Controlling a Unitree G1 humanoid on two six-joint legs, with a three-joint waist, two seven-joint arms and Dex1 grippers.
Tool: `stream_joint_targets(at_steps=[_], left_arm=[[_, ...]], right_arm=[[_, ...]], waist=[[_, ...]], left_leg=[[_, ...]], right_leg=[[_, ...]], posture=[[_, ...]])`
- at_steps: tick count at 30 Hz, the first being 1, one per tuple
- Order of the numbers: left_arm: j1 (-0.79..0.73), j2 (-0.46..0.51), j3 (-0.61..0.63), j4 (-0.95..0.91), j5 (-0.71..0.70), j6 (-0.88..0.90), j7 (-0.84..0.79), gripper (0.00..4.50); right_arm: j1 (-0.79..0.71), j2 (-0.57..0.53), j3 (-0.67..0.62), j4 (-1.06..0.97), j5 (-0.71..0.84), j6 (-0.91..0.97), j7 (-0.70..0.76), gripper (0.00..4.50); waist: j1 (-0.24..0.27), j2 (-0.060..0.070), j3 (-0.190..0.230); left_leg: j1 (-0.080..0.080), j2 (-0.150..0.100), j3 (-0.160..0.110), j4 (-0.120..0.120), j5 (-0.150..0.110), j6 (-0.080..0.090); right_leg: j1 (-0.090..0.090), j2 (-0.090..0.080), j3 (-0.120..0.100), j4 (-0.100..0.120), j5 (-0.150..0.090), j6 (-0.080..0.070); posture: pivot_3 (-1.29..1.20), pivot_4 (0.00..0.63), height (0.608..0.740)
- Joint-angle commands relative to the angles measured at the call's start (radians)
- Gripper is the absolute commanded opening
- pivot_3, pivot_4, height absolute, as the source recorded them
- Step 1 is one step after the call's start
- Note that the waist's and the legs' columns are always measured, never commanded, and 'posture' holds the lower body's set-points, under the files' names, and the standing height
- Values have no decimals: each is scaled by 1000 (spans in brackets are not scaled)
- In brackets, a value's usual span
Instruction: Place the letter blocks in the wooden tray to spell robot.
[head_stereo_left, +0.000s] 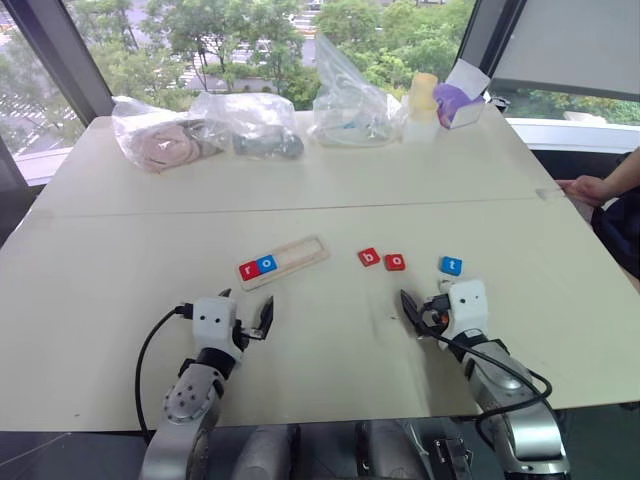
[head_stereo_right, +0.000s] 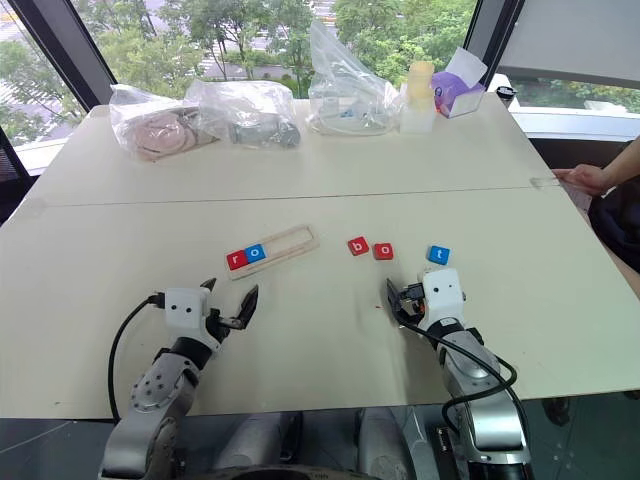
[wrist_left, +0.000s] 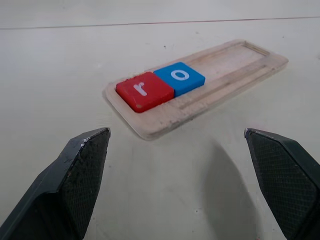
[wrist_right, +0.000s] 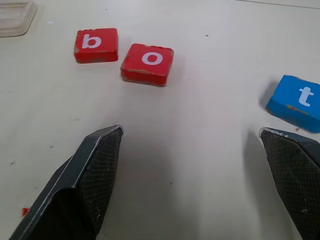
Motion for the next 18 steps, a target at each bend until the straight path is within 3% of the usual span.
stream_joint_targets(at_steps=[1, 10, 13, 18], left_arm=[[-15, 19, 22, -82, -22, 46, -5, 4500], [-35, 111, 101, -188, -124, 196, -65, 4500], [-71, 201, 164, -196, -218, 256, -161, 4500], [-186, 393, 251, -41, -346, 276, -398, 4500]], right_arm=[[27, -10, 26, -42, -9, 14, 15, 4450], [39, -115, 45, -206, 37, 92, 129, 4450], [-14, -220, 16, -285, 156, 204, 268, 4450], [-144, -406, -25, -301, 312, 294, 467, 4450]], waist=[[0, 0, 0], [1, 0, 5], [1, 0, 9], [1, 0, 14]], left_leg=[[0, 0, 0, 0, 0, 0], [-1, 0, 0, 0, 0, 0], [-2, 0, 0, 1, 0, 0], [-1, 0, 0, 2, 0, 0]], right_leg=[[0, 0, 0, 0, 0, -1], [-1, 0, 0, 0, 1, -1], [-1, 0, 0, 0, 1, -2], [0, 1, -2, 0, 2, -3]], posture=[[0, 150, 740], [0, 150, 740], [0, 150, 740], [0, 150, 740]])
